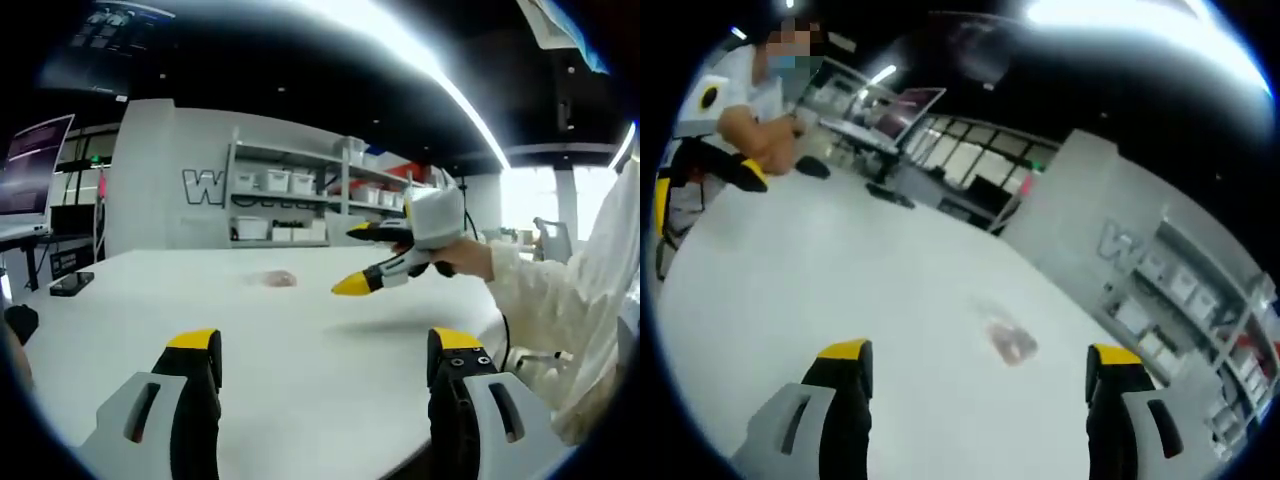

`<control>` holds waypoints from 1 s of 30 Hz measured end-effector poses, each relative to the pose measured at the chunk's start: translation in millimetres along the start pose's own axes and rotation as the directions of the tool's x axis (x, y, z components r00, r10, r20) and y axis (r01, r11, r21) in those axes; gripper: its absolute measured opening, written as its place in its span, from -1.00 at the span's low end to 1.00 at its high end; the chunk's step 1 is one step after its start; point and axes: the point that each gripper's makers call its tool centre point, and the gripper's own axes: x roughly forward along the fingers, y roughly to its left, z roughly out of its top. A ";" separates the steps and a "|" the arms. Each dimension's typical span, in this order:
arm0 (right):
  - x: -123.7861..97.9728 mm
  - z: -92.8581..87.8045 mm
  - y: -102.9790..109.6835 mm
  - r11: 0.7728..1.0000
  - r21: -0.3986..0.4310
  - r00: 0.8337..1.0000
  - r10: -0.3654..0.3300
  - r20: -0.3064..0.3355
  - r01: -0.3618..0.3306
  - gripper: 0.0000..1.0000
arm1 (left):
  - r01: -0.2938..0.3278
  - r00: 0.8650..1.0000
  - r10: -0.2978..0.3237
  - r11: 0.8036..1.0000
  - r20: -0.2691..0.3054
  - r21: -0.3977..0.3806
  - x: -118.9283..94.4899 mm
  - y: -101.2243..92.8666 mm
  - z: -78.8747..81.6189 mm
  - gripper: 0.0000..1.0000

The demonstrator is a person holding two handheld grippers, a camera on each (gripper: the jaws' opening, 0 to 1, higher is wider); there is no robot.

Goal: Open the resealable bag by pulling the two sides of the seal apart until the entire bag opening is separated and visibly accessible.

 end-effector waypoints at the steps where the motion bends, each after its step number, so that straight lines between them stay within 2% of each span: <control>1: 2.4 1.3 0.2 1.000 0.009 1.000 0.004 0.003 -0.004 0.78 | 0.000 1.000 0.000 1.000 0.001 0.000 0.0 -0.1 0.1 0.65; 9: 13.0 6.4 3.9 0.999 0.043 1.000 0.013 0.016 -0.013 0.77 | -0.002 1.000 0.002 1.000 0.004 -0.001 -0.4 -0.2 1.0 0.65; 16: 20.3 3.6 1.7 0.990 0.143 1.000 0.004 0.029 -0.008 0.73 | -0.006 1.000 0.006 1.000 0.003 -0.001 -1.5 1.6 0.6 0.65; 26: 30.7 -1.7 1.2 0.974 0.226 1.000 0.002 0.031 -0.009 0.73 | 0.001 1.000 -0.001 1.000 0.002 -0.003 -0.2 -0.4 0.3 0.65; 30: 35.0 -5.2 -1.9 0.965 0.264 0.999 -0.011 0.030 0.003 0.67 | 0.000 1.000 0.000 1.000 -0.001 -0.003 -0.4 -0.3 -0.4 0.65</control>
